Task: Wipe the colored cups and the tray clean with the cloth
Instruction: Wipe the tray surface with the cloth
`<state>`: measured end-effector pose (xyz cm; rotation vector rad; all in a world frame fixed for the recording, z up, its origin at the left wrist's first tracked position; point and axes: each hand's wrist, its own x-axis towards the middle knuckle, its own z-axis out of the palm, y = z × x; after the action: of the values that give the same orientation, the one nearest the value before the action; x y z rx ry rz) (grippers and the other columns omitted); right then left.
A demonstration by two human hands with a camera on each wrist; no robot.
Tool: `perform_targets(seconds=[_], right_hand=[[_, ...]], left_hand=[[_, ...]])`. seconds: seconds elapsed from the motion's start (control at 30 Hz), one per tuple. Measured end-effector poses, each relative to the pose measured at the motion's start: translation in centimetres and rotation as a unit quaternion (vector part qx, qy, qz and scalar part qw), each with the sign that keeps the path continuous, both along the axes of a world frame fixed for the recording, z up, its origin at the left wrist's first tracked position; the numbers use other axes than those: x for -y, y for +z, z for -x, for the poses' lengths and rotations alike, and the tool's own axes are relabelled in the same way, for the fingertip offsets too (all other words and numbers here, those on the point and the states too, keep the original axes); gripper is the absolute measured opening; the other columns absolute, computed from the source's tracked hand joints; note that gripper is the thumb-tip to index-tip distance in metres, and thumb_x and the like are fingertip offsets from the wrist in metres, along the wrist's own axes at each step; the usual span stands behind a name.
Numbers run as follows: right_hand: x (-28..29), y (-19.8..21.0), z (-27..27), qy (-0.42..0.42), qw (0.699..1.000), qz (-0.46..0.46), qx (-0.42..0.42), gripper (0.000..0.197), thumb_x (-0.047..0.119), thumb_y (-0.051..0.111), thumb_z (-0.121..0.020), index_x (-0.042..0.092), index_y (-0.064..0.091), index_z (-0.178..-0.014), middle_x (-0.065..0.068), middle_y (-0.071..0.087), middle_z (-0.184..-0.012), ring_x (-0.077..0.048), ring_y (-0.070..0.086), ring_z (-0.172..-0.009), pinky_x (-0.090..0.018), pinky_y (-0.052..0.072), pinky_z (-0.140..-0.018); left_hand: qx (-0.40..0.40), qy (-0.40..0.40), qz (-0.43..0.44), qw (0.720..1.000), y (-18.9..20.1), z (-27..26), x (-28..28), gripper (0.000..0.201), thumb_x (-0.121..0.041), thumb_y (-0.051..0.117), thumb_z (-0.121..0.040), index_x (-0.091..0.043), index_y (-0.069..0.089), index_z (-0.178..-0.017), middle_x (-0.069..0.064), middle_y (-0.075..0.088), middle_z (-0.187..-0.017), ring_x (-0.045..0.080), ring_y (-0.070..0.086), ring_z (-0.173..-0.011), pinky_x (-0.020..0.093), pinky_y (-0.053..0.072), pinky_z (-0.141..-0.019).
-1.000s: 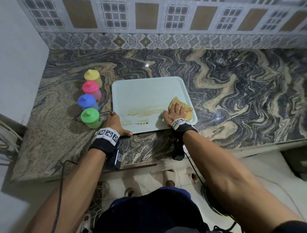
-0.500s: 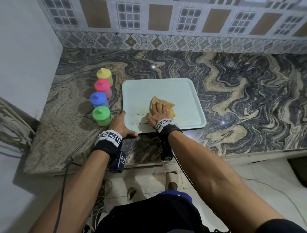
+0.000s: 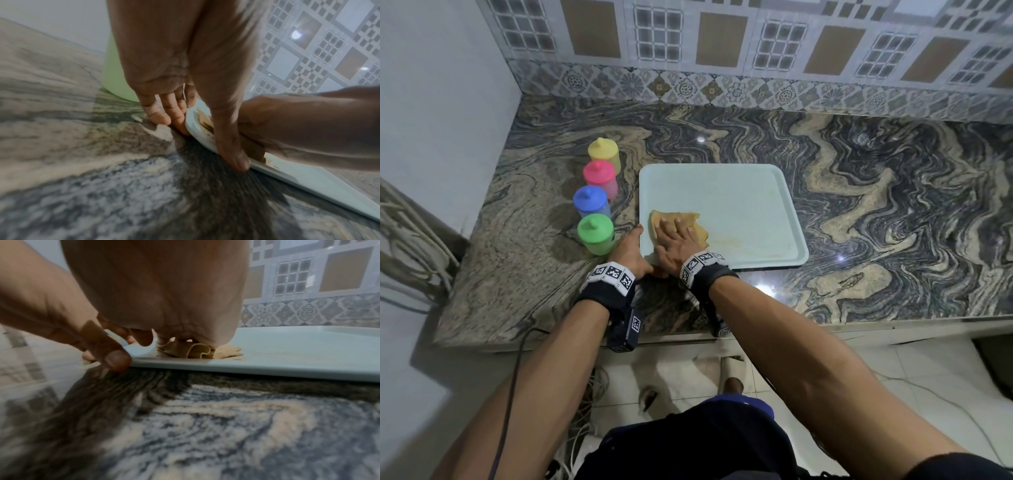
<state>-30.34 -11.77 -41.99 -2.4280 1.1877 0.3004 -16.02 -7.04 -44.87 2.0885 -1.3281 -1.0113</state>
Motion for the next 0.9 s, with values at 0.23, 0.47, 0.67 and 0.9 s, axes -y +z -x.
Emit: perform_targets(seconds=[0.23, 0.47, 0.67, 0.9], right_hand=[[-1.1, -0.5, 0.8, 0.073, 0.997, 0.005, 0.012, 0.056, 0.032, 0.029, -0.107, 0.022, 0.014, -0.16, -0.003, 0.007, -0.168, -0.029, -0.001, -0.155, -0.045, 0.004, -0.124], [-1.5, -0.5, 4.6, 0.112, 0.993, 0.018, 0.035, 0.051, 0.037, 0.023, -0.109, 0.025, 0.023, -0.159, -0.001, 0.013, -0.167, -0.024, 0.003, -0.155, -0.042, 0.004, -0.125], [-1.1, -0.8, 8.3, 0.069, 0.997, 0.031, 0.02, 0.054, 0.043, 0.019, -0.108, 0.026, 0.018, -0.16, 0.0, 0.012, -0.167, -0.023, 0.002, -0.155, -0.043, 0.006, -0.126], [1.6, -2.2, 12.9, 0.083, 0.993, 0.085, -0.022, 0.087, 0.051, -0.022, -0.092, 0.009, 0.013, -0.159, -0.009, 0.017, -0.166, -0.024, 0.005, -0.155, -0.042, 0.002, -0.125]], left_hand=[[0.027, -0.014, 0.016, 0.999, 0.6, 0.2, 0.3, 0.097, -0.027, 0.074, -0.043, -0.011, 0.047, -0.135, 0.014, 0.064, -0.12, 0.03, 0.062, -0.11, 0.039, 0.051, -0.097], [0.078, -0.047, -0.008, 0.996, -0.3, -0.2, 0.7, 0.122, -0.058, 0.082, -0.025, -0.011, 0.046, -0.131, 0.016, 0.06, -0.122, 0.032, 0.06, -0.11, 0.04, 0.052, -0.093], [0.116, -0.065, -0.022, 0.991, 1.7, 0.5, 0.4, 0.117, -0.044, 0.097, -0.035, -0.005, 0.044, -0.131, 0.018, 0.057, -0.128, 0.034, 0.053, -0.119, 0.041, 0.047, -0.098], [0.104, -0.071, -0.023, 0.992, 1.4, 0.1, 0.3, 0.131, -0.066, 0.082, -0.017, -0.01, 0.045, -0.13, 0.015, 0.06, -0.125, 0.033, 0.056, -0.117, 0.042, 0.048, -0.098]])
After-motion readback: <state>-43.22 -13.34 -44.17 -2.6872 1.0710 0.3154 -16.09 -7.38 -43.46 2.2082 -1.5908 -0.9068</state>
